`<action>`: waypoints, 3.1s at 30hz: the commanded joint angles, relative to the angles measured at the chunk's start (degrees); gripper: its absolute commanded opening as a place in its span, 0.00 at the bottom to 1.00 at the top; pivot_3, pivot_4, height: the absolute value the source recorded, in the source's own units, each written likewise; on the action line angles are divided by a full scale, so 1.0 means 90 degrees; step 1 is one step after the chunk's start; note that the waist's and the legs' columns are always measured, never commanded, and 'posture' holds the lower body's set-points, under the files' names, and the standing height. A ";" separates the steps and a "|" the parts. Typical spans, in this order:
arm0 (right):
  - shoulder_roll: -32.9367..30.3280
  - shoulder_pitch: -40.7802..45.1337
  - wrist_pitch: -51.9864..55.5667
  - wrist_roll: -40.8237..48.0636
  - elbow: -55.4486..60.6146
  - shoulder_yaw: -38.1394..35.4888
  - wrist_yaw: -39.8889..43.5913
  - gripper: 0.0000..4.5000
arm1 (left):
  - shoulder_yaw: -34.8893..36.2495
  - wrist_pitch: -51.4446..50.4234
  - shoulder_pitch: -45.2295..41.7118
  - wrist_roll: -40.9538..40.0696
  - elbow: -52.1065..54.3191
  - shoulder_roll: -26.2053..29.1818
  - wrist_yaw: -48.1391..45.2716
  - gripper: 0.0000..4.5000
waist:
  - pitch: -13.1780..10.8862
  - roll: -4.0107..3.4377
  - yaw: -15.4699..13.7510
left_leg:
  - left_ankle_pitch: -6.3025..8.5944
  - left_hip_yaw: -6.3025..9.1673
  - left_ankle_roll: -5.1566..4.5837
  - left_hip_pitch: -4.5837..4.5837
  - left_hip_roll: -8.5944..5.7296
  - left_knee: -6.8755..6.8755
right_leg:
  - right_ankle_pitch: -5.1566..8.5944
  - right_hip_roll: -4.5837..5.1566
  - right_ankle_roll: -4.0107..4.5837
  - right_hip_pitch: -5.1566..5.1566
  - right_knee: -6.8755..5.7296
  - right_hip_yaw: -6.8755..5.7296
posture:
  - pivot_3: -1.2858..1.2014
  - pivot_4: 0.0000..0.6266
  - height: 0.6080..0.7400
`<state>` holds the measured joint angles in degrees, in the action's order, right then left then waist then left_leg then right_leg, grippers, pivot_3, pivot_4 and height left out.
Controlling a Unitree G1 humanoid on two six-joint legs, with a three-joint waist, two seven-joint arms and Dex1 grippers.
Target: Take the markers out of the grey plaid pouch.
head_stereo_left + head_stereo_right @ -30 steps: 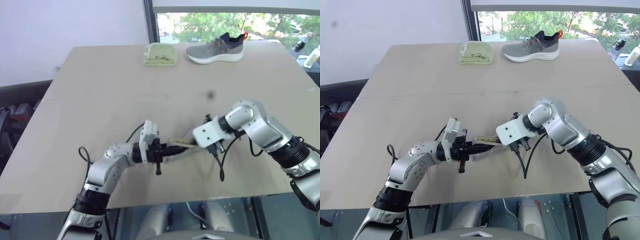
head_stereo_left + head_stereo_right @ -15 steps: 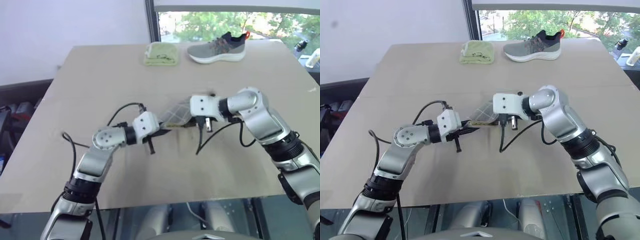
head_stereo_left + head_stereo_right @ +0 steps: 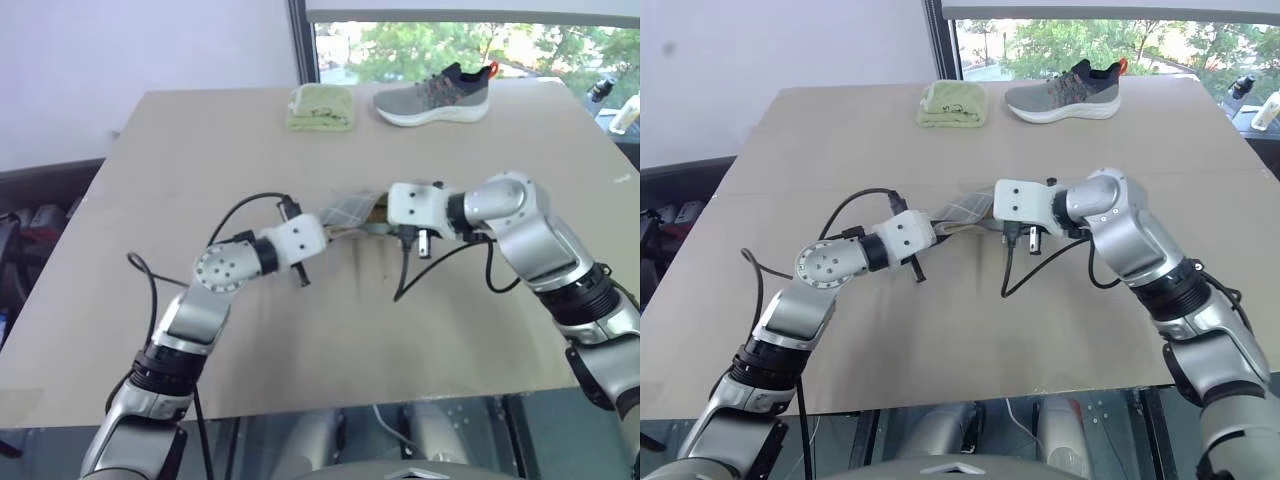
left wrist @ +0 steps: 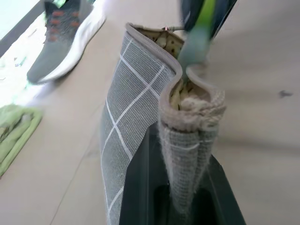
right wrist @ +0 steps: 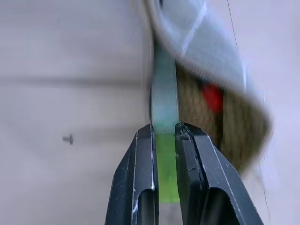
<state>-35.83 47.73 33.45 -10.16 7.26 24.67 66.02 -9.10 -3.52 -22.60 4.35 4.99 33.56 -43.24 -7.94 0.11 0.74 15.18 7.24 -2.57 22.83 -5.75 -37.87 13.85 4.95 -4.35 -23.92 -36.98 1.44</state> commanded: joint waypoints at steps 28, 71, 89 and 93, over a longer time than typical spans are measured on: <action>-0.0780 0.0115 0.1738 0.2024 0.1114 -0.1884 -0.0336 0.45 | 0.1092 -0.0397 0.1008 -0.2940 0.1060 -0.0418 -0.0810 0.00 | -0.0003 0.0001 0.0002 | 0.0001 -0.0019 -0.0001 -0.0004 0.0011 -0.0001 | 0.0000 0.0020 0.0000 0.0002 0.0002 0.0018 | 0.52 0.24 1.00; -0.1656 0.0097 0.0193 0.1396 0.1506 0.0752 0.2187 0.64 | 0.0164 -0.2730 0.1875 -0.5344 0.1456 -0.1347 -0.1951 0.00 | -0.0003 0.0002 -0.0031 | 0.0002 -0.0002 -0.0001 -0.0004 0.0007 -0.0019 | 0.0000 0.0021 0.0000 0.0016 0.0004 0.0001 | 0.52 0.24 1.00; -0.0472 -0.0009 -0.1241 -0.0211 -0.0539 0.1863 0.1596 0.64 | 0.0186 -0.2745 0.1782 -0.5154 0.1096 -0.1280 -0.2191 0.00 | 0.0004 0.0011 -0.0001 | 0.0002 -0.0003 0.0001 -0.0020 0.0011 -0.0020 | -0.0001 0.0015 0.0002 0.0019 -0.0001 0.0003 | 0.52 0.24 1.00; -0.0368 -0.0136 -0.1674 -0.0477 -0.0740 0.1946 0.1527 0.64 | 0.0178 -0.2707 0.1775 -0.5079 0.1079 -0.1268 -0.2216 0.00 | 0.0004 0.0010 0.0007 | 0.0002 -0.0003 0.0001 -0.0022 0.0012 -0.0022 | -0.0001 0.0012 0.0002 0.0020 -0.0003 0.0004 | 0.52 0.24 1.00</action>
<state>-39.23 48.13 20.20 -11.45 3.35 40.50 80.90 -7.54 -29.41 -6.18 -40.31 12.84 22.23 -60.83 -7.90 0.20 0.80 15.19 7.22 -2.56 22.63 -5.64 -38.07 13.84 5.06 -4.33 -23.74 -37.01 1.47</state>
